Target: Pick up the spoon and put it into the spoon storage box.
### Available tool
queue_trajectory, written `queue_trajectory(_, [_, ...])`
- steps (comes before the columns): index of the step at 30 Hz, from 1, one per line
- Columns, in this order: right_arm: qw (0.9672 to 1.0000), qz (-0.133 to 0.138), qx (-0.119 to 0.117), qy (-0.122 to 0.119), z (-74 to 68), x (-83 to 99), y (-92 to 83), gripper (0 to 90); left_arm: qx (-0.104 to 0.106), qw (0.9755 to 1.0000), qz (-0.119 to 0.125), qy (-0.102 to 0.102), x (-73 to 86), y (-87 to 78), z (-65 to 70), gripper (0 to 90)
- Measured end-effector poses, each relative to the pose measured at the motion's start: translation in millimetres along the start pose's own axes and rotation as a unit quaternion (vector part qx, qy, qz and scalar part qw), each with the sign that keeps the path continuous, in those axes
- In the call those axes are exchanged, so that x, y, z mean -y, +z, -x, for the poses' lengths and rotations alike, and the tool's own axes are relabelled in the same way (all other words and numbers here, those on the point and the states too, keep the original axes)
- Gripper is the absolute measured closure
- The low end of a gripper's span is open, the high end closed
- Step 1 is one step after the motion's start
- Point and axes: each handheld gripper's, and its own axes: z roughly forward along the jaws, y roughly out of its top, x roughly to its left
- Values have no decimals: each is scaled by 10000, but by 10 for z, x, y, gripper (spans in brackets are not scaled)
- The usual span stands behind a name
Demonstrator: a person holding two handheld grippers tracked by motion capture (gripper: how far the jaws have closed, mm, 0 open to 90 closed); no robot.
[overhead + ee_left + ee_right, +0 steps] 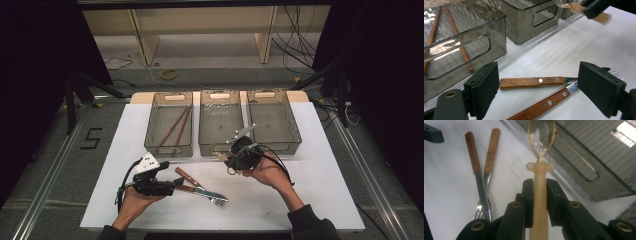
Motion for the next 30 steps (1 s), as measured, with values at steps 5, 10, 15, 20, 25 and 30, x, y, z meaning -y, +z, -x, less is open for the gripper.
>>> queue_trajectory(5, [9999,146,13,38,45,-79,-37,781,7,10000,28,0,-2,-2,4,171])
queue_trajectory(10, [9996,273,77,82,92,-179,-63,781,24,10000,77,-32,-5,-11,-4,171])
queue_trajectory(15, [9991,363,161,123,146,-288,-71,781,28,10000,86,-37,-7,-14,-2,172])
queue_trajectory(20, [9988,424,209,144,182,-362,-63,781,29,9999,91,-43,-8,-18,-6,171])
queue_trajectory(25, [9985,447,259,168,219,-428,-59,781,32,9999,98,-28,-11,-22,-9,171])
queue_trajectory(30, [9982,475,281,237,265,-501,-51,781,31,9999,92,-27,-10,-23,-12,172])
